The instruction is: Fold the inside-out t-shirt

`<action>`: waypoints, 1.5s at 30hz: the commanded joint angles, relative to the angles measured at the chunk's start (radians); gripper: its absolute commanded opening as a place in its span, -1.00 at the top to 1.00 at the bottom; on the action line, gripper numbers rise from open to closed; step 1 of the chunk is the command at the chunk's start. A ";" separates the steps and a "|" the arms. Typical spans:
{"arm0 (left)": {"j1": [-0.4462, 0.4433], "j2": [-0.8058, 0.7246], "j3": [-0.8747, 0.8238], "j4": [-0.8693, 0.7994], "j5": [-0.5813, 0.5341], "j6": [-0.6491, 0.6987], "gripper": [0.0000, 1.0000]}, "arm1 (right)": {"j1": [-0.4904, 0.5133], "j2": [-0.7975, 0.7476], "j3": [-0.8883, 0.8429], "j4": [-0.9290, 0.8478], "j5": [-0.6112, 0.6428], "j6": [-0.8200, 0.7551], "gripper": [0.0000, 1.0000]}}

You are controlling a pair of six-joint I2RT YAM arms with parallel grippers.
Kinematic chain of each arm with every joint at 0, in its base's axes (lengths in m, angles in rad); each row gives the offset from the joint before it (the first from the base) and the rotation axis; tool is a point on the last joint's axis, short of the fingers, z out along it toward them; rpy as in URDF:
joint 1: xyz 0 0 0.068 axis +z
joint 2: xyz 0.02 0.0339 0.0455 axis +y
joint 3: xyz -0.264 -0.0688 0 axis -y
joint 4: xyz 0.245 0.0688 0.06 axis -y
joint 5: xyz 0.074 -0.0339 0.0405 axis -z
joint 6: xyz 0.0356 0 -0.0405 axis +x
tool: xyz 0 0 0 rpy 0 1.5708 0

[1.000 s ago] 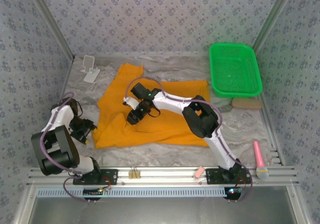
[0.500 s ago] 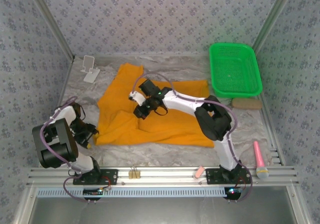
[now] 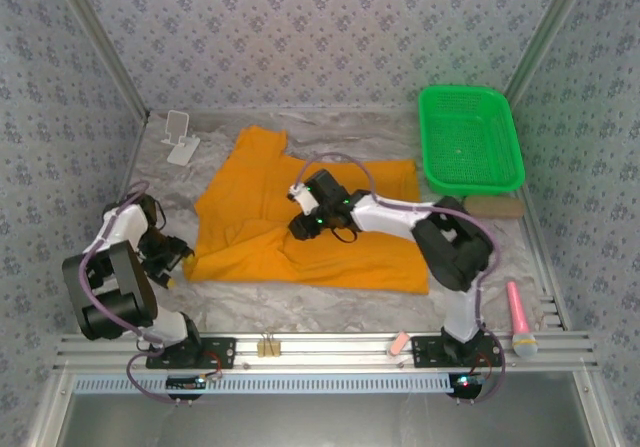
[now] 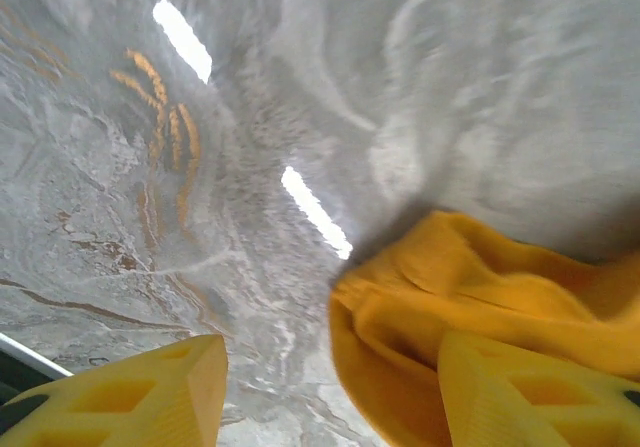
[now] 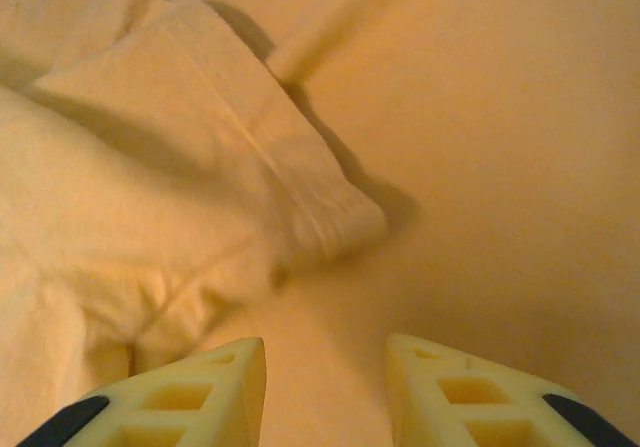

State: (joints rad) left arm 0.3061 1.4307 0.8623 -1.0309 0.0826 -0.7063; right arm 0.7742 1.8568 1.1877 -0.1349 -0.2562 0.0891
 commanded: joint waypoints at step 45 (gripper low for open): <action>-0.294 -0.021 0.044 -0.036 -0.012 -0.112 -0.10 | 0.107 0.003 -0.047 0.108 0.055 0.171 0.33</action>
State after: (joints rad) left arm 0.0444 1.4124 0.9478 -1.0397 0.0628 -0.7837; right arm 0.8787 1.9366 1.1893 0.0071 -0.2520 0.2691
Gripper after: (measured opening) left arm 0.542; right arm 0.329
